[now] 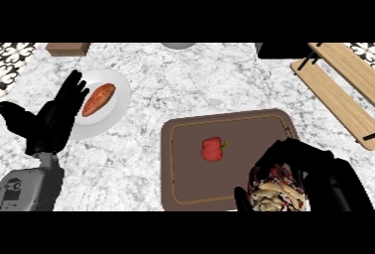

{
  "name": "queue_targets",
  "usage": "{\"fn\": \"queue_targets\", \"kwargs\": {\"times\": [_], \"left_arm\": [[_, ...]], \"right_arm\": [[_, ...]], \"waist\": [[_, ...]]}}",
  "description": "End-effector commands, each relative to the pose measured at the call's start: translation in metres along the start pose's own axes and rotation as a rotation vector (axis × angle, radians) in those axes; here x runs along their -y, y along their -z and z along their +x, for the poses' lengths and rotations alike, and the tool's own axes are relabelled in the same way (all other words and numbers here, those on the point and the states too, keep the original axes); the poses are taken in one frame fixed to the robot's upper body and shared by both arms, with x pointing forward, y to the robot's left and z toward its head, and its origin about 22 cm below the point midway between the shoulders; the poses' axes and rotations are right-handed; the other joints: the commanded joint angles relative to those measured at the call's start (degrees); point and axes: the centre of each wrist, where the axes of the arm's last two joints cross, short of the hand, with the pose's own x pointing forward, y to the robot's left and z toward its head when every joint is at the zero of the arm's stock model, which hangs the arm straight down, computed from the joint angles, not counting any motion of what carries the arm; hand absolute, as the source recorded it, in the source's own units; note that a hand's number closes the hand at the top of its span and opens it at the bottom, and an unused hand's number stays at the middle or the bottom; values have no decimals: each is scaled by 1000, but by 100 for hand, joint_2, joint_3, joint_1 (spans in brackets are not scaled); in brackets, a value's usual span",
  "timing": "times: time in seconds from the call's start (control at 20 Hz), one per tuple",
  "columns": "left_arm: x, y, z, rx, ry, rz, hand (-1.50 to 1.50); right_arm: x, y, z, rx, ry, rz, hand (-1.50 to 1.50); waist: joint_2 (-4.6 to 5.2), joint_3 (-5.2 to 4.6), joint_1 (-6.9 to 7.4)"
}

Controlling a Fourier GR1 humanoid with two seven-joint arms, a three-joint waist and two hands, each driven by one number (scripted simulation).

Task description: Pick the cupcake from the tray and place it in the tiered shelf

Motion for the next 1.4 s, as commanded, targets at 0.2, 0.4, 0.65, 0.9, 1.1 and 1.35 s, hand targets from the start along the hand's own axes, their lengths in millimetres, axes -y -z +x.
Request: {"fn": "queue_targets", "kwargs": {"times": [0.2,0.4,0.65,0.9,1.1,1.35], "left_arm": [[-7,-9,-8,-12,7,-14,0],[-2,-2,-1,-14,2,-8,0],[-11,-3,6,3,10,-18,0],[-1,6,-6,-5,-1,-7,0],[-7,-5,5,-3,1,-26,0],[-6,4,-3,-3,12,-19,0]], "right_arm": [[83,11,2,-61,-78,-186,150],[111,27,-9,-105,-57,-225,150],[159,55,-40,-195,-58,-289,150],[184,71,-103,-246,25,-317,150],[204,70,-120,-271,25,-357,150],[213,81,-176,-305,30,-353,150]], "waist": [[-3,3,13],[-5,8,-28],[-9,7,-5],[23,9,-4],[8,6,30],[21,7,41]]}}
